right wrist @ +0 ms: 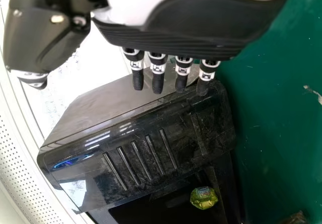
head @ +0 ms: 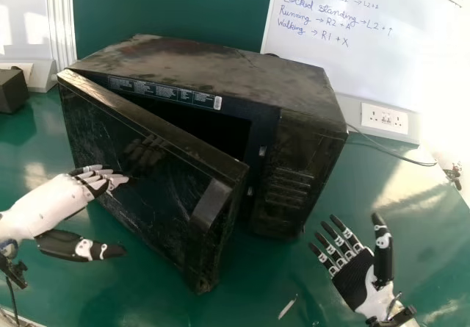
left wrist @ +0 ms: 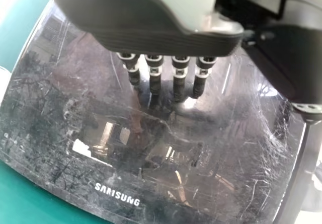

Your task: Put biscuit inside oven

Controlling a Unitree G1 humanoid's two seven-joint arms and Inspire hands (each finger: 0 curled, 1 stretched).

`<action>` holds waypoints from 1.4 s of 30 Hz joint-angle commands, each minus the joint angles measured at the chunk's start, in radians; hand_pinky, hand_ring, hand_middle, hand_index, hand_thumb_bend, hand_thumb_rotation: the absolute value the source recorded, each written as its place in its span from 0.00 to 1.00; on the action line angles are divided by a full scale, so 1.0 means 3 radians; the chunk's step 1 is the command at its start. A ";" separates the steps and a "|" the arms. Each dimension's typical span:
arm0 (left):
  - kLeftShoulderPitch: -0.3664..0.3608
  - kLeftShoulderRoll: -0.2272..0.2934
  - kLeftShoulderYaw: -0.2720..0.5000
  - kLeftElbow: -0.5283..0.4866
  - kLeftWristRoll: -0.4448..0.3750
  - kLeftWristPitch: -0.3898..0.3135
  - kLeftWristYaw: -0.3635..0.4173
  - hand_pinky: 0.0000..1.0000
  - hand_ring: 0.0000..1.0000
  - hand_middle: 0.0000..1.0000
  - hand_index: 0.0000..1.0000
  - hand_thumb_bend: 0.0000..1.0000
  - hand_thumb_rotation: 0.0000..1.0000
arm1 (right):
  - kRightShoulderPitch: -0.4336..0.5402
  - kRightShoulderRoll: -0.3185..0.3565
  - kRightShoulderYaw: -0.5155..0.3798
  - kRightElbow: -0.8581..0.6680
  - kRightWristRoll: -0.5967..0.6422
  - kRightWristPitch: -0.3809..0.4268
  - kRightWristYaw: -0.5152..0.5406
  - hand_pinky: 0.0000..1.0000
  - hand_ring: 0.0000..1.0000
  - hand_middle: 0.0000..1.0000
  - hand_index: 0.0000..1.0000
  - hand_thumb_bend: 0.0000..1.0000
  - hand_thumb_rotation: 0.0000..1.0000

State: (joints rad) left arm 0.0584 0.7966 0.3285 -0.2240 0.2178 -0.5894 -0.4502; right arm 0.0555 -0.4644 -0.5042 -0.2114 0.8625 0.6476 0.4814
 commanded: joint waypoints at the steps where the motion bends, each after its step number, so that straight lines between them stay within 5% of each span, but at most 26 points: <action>1: -0.0038 0.0034 -0.0044 -0.0009 -0.0065 0.0036 -0.0026 1.00 1.00 1.00 1.00 0.76 1.00 | 0.0004 -0.0002 -0.0005 -0.0018 0.0034 0.0015 0.0000 1.00 1.00 1.00 1.00 0.67 0.90; 14: -0.0051 0.0130 0.0004 -0.0313 -0.0285 0.0406 -0.0278 1.00 1.00 1.00 0.99 0.77 1.00 | 0.0040 0.0006 -0.0007 -0.0058 0.0026 0.0013 -0.0003 0.92 1.00 1.00 1.00 0.43 0.56; 29: -0.0175 0.0183 -0.0016 -0.0472 -0.0411 0.0631 -0.0421 1.00 1.00 1.00 0.99 0.78 1.00 | 0.0057 0.0010 -0.0013 -0.0057 0.0040 0.0030 -0.0009 0.87 0.96 0.98 0.95 0.43 0.38; 42: -0.0556 0.0129 -0.0277 -0.0161 -0.0337 0.0557 -0.0401 1.00 1.00 1.00 0.98 0.78 0.98 | 0.0081 0.0014 -0.0012 -0.0073 0.0034 0.0024 -0.0007 0.88 0.95 0.97 0.95 0.37 0.29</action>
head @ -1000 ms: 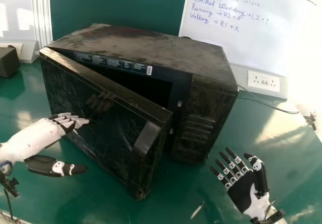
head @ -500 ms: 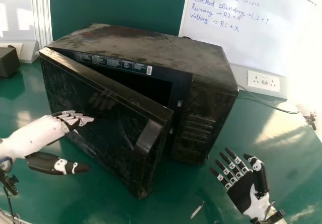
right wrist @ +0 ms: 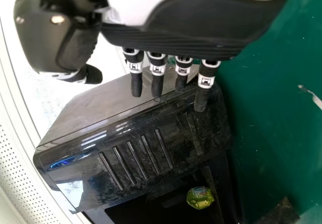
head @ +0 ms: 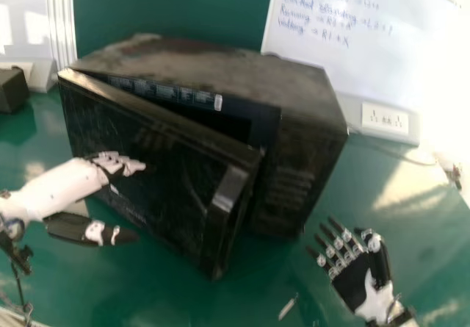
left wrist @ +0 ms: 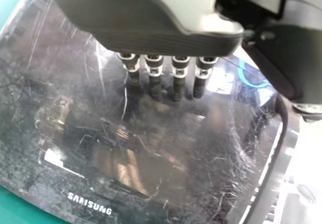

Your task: Put biscuit inside oven

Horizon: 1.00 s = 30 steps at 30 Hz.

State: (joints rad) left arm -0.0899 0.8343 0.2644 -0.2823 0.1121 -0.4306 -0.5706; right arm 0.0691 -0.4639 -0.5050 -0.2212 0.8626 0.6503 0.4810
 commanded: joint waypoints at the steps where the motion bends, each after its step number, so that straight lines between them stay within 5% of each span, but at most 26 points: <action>1: -0.0097 0.0002 -0.0091 0.0060 0.0015 0.0029 -0.0003 1.00 1.00 1.00 0.98 0.78 0.98 | 0.0040 0.0013 -0.0010 -0.0040 0.0035 0.0013 -0.0001 0.88 0.95 0.96 0.95 0.38 0.28; 7: -0.0344 -0.0040 -0.0283 0.0258 0.0079 0.0027 0.0030 1.00 1.00 1.00 0.98 0.78 0.98 | 0.0061 0.0008 -0.0009 -0.0066 0.0042 0.0025 -0.0002 0.90 0.96 0.97 0.94 0.39 0.21; 15: -0.0632 -0.0079 -0.0454 0.0477 0.0145 -0.0059 0.0061 1.00 1.00 1.00 0.98 0.78 0.98 | 0.0087 0.0019 -0.0007 -0.0074 0.0047 0.0010 0.0010 0.89 0.97 0.97 0.95 0.33 0.23; 30: -0.1165 -0.0161 -0.0762 0.1021 0.0532 -0.0250 0.0209 1.00 1.00 1.00 0.98 0.78 0.97 | 0.0104 0.0021 0.0000 -0.0076 0.0070 0.0023 -0.0007 0.90 0.95 0.97 0.94 0.40 0.31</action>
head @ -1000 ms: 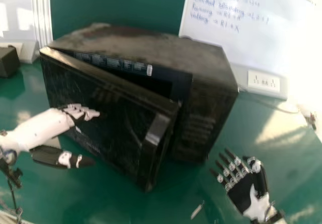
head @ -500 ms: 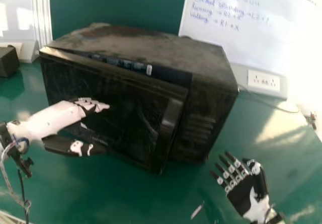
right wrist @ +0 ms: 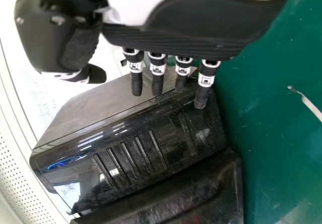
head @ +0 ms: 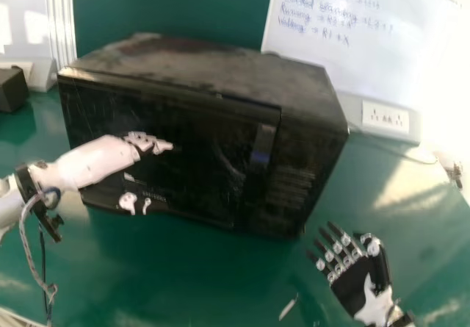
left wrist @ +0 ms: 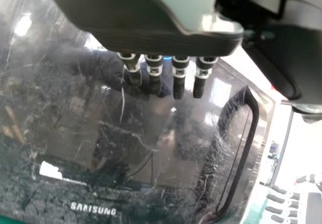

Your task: Put biscuit inside oven

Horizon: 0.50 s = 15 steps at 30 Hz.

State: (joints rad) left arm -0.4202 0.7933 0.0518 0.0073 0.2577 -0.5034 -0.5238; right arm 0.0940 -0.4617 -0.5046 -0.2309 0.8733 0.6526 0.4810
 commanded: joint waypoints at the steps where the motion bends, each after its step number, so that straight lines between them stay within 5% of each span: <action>1: -0.0097 -0.0025 -0.0075 0.0094 0.0065 -0.0024 0.0056 1.00 1.00 1.00 0.98 0.79 0.97 | 0.0021 0.0012 -0.0001 -0.0044 0.0036 0.0016 -0.0005 0.90 0.95 0.97 0.93 0.39 0.32; 15: -0.0347 -0.0041 -0.0227 0.0473 0.0041 -0.0081 0.0024 1.00 1.00 1.00 0.98 0.78 0.96 | 0.0041 0.0024 -0.0001 -0.0058 0.0033 0.0011 -0.0009 0.90 0.95 0.98 0.96 0.41 0.42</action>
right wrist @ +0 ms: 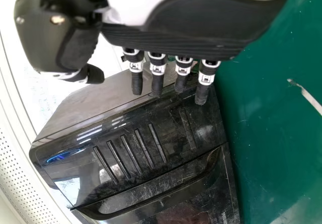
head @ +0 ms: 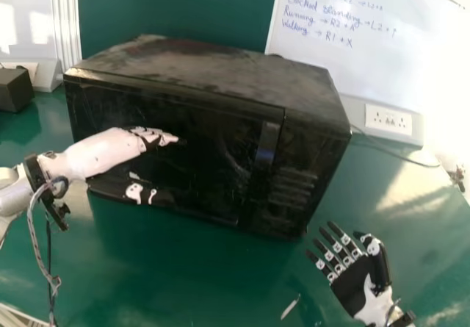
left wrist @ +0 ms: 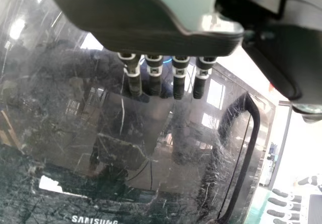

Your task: Put biscuit inside oven

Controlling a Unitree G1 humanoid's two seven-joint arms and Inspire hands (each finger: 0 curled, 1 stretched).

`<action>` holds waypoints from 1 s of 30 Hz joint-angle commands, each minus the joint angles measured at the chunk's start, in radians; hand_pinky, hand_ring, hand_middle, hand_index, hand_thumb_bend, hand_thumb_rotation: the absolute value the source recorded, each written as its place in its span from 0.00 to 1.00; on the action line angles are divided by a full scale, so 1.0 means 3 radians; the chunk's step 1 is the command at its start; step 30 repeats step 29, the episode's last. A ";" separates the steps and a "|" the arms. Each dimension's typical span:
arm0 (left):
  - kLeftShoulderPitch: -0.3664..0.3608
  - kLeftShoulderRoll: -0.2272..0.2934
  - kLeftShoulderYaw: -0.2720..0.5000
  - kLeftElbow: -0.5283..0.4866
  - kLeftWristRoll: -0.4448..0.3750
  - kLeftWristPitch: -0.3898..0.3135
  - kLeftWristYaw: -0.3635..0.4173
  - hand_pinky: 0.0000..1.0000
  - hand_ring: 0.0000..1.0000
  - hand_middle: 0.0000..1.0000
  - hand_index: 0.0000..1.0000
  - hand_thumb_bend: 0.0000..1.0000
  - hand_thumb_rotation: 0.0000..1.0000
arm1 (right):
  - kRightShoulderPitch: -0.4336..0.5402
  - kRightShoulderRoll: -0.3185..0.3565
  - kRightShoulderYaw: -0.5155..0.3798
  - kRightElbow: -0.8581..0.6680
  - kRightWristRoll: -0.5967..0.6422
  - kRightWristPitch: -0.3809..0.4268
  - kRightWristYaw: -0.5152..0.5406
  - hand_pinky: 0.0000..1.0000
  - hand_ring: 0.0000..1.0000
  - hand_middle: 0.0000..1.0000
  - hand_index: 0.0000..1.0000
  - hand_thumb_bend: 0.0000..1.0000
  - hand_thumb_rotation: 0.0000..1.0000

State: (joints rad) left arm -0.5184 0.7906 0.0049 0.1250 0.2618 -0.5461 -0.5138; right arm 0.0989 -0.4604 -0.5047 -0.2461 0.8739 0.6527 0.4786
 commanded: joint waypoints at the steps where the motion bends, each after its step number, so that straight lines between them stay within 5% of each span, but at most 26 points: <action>1: -0.0016 -0.0028 -0.0071 0.0078 0.0036 0.0075 -0.0007 1.00 1.00 1.00 0.98 0.78 0.97 | 0.0023 0.0020 0.0000 -0.0005 0.0032 0.0012 -0.0002 0.90 0.96 0.98 0.96 0.40 0.41; 9: 0.0108 0.0013 -0.0003 -0.0042 0.0008 0.0038 0.0018 1.00 1.00 1.00 0.98 0.79 0.96 | 0.0023 0.0035 0.0008 0.0006 0.0031 0.0001 0.0012 0.91 0.95 0.98 0.96 0.40 0.41; 17: 0.0700 0.0079 0.0329 -0.0640 -0.0364 0.0174 -0.0029 1.00 1.00 1.00 0.97 0.78 0.96 | -0.0007 0.0039 0.0017 0.0029 0.0024 0.0006 -0.0012 0.89 0.95 0.97 0.94 0.38 0.30; 25: 0.1405 0.0100 0.0757 -0.1449 -0.0509 0.0553 -0.0091 1.00 1.00 1.00 0.98 0.78 0.96 | -0.0033 0.0033 0.0046 0.0066 -0.0010 -0.0019 0.0008 0.91 0.97 0.98 0.97 0.49 0.59; 30: 0.1695 0.0097 0.0925 -0.1746 -0.0542 0.0695 -0.0113 1.00 1.00 1.00 0.99 0.77 0.97 | -0.0046 0.0032 0.0054 0.0088 -0.0001 -0.0032 0.0032 0.90 0.97 0.98 0.97 0.55 0.69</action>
